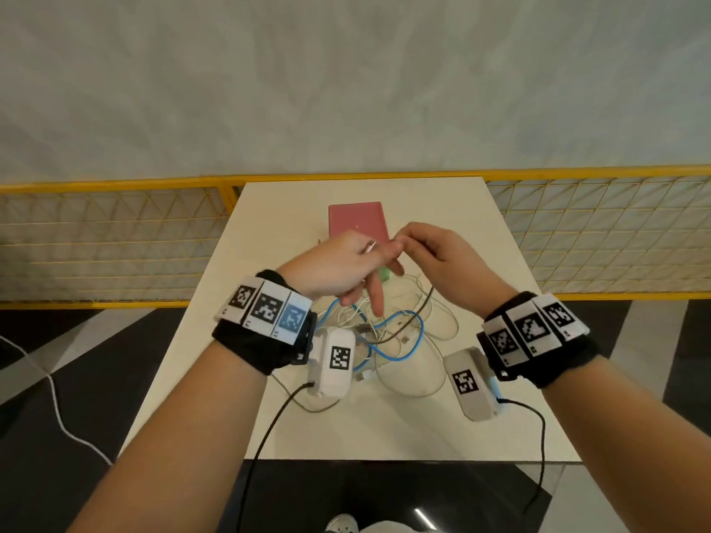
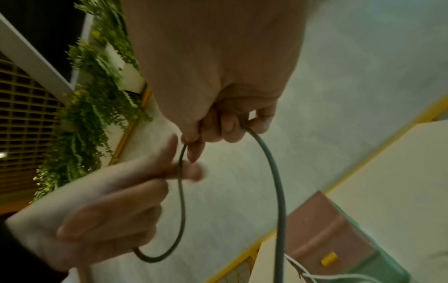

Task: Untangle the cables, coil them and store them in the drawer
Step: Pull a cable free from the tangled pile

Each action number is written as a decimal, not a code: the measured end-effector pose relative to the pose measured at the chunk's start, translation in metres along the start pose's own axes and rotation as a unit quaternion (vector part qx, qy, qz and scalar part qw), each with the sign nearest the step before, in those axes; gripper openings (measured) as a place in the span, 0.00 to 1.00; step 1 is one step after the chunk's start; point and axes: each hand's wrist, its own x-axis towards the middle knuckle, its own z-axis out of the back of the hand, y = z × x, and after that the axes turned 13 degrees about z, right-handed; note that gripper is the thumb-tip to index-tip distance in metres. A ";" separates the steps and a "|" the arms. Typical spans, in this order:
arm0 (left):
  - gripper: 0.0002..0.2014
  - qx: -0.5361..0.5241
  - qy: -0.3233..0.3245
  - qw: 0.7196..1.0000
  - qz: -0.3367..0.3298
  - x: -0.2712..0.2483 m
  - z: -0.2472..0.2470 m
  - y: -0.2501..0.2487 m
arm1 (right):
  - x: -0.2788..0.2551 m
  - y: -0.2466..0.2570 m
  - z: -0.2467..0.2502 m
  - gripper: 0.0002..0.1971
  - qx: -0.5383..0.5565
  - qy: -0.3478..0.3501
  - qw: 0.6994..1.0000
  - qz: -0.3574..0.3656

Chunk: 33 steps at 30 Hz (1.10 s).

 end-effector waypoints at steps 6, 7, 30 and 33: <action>0.18 -0.210 -0.343 0.914 -0.051 -0.004 0.053 0.016 | -0.012 -0.015 0.006 0.15 0.040 0.011 0.996 -0.075; 0.18 -0.231 -0.387 0.891 -0.051 -0.003 0.063 0.021 | -0.016 -0.018 0.004 0.15 0.049 0.019 0.994 -0.099; 0.15 0.028 -0.268 0.960 -0.080 -0.017 0.043 0.015 | 0.002 0.010 -0.017 0.13 -0.007 0.057 0.998 -0.004; 0.15 0.107 -0.146 0.981 -0.074 -0.015 0.021 0.012 | 0.011 0.019 -0.014 0.12 0.003 0.040 0.999 0.030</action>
